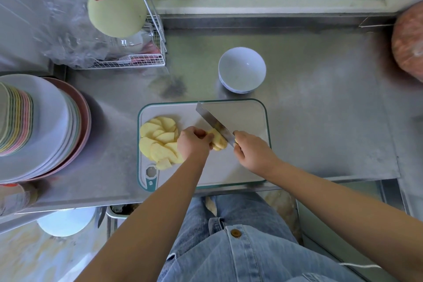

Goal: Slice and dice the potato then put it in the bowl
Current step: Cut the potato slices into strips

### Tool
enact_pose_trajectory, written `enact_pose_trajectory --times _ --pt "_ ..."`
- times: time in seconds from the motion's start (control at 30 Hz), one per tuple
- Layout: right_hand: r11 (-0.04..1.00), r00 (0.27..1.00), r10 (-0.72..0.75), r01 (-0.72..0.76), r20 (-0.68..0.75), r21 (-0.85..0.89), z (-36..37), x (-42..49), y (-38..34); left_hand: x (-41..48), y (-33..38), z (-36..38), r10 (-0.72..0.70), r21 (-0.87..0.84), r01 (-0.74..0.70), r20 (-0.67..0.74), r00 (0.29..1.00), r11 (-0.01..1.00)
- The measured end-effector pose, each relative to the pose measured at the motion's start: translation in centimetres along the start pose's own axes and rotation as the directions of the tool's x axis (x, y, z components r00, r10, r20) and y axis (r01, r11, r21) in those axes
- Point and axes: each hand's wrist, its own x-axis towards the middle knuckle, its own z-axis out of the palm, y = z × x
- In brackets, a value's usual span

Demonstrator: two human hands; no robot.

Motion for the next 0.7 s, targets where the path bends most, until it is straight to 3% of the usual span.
enact_pose_trajectory --times 0.17,0.33,0.7 --pt "1.000 1.000 0.012 -0.012 -0.014 0.002 -1.6 0.4 -0.5 0.0 -0.2 0.0 0.017 0.011 -0.017 -0.008 1.000 1.000" --pt "0.996 0.997 -0.033 0.038 0.065 -0.084 -3.1 -0.1 -1.1 -0.1 -0.2 0.0 0.022 0.008 -0.022 -0.013 1.000 1.000" --pt "0.992 0.996 -0.005 0.016 0.086 -0.129 -1.8 -0.6 -0.9 0.2 -0.2 -0.1 0.010 0.002 -0.010 0.019 1.000 1.000"
